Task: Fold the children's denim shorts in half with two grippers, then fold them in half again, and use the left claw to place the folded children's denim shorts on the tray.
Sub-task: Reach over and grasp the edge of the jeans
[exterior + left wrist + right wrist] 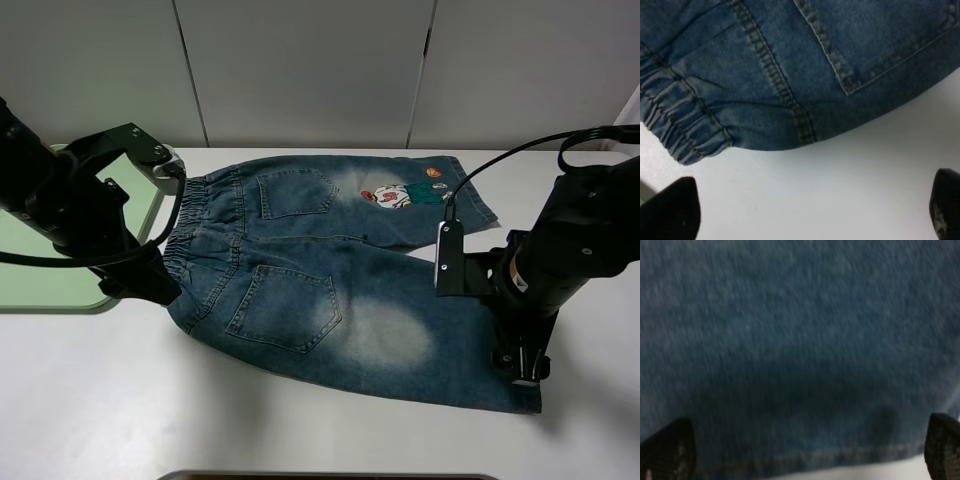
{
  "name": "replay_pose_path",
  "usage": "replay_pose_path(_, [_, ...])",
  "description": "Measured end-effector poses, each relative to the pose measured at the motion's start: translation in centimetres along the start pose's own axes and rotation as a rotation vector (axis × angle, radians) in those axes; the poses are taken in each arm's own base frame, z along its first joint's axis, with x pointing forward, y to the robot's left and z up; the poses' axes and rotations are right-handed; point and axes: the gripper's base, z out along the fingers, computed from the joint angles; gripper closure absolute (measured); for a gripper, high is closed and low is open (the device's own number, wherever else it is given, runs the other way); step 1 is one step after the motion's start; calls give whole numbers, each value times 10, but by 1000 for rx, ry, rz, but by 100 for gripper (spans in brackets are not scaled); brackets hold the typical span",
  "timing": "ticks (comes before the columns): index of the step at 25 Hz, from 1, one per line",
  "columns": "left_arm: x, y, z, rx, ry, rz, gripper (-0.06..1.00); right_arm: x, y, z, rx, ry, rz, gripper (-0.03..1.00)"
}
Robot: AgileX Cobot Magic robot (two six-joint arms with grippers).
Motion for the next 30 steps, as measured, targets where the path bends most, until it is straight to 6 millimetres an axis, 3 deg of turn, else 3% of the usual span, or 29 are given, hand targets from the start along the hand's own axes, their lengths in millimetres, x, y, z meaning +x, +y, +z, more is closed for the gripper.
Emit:
replay_pose_path(8, [0, 0, 1, 2, 4, 0, 4, 3, 14, 17, -44, -13, -45, 27])
replay_pose_path(16, [-2, 1, 1, -13, -17, -2, 4, 2, 19, 16, -98, -21, 9, 27])
replay_pose_path(30, [-5, 3, 1, -28, -48, -13, 4, 5, 29, 15, -216, 10, -61, 27])
